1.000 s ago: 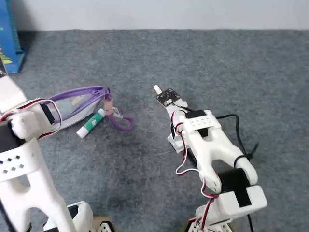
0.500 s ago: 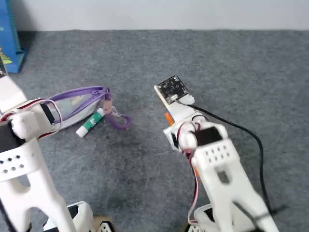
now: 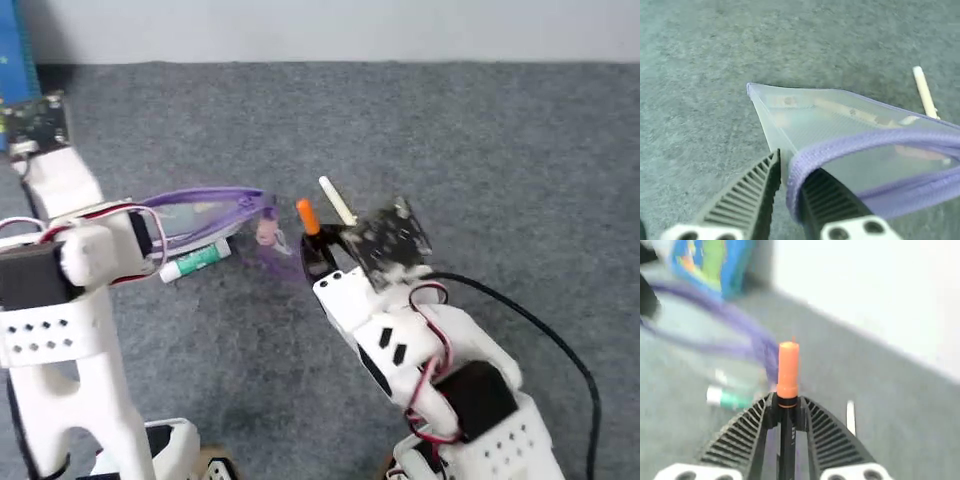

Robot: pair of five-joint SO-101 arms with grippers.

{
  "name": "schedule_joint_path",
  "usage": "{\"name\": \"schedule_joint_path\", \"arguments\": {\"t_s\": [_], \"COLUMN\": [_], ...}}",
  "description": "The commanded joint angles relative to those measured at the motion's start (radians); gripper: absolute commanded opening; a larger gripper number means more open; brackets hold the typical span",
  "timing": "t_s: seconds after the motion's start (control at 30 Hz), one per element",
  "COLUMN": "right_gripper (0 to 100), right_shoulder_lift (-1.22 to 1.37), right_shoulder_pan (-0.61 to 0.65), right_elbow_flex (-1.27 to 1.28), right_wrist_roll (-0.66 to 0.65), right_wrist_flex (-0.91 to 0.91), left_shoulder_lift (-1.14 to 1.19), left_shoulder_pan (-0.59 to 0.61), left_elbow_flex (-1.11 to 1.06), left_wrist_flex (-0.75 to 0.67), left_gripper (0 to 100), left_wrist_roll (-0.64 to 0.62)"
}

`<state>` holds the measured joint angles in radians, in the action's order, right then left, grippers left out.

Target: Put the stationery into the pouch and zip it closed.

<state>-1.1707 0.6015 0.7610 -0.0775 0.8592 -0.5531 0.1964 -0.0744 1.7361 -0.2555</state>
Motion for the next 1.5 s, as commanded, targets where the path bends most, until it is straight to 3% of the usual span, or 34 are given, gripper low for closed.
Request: {"name": "schedule_joint_path", "arguments": {"t_s": [0.0, 0.27, 0.43, 0.83, 1.13, 1.27, 1.37, 1.47], "right_gripper": [0.7, 0.7, 0.7, 0.7, 0.7, 0.9, 1.7, 9.8], "right_shoulder_lift": [-0.045, -0.053, -0.031, 0.341, 0.501, 0.538, 0.541, 0.541], "right_shoulder_pan": [0.005, 0.010, 0.124, 0.156, 0.157, 0.157, 0.173, 0.196], "right_elbow_flex": [-0.031, -0.057, -0.055, -0.057, -0.051, -0.049, -0.051, -0.051], "right_wrist_roll": [0.044, 0.163, 0.178, 0.183, 0.187, 0.253, 0.262, 0.262], "right_wrist_flex": [-0.136, -0.447, -0.618, -1.017, -1.093, -1.084, -0.961, -0.852], "left_shoulder_lift": [-0.005, -0.005, -0.005, -0.005, -0.005, -0.005, -0.005, -0.005], "left_shoulder_pan": [-0.032, -0.029, -0.032, -0.028, -0.028, -0.028, -0.028, -0.026], "left_elbow_flex": [0.010, 0.010, 0.008, -0.028, -0.028, -0.028, -0.028, -0.028], "left_wrist_flex": [-0.017, -0.014, -0.014, -0.020, -0.020, -0.020, -0.018, -0.017], "left_gripper": [1, 1, 1, 1, 1, 1, 1, 1], "left_wrist_roll": [0.014, 0.012, 0.011, 0.011, 0.011, 0.011, 0.011, 0.011]}}
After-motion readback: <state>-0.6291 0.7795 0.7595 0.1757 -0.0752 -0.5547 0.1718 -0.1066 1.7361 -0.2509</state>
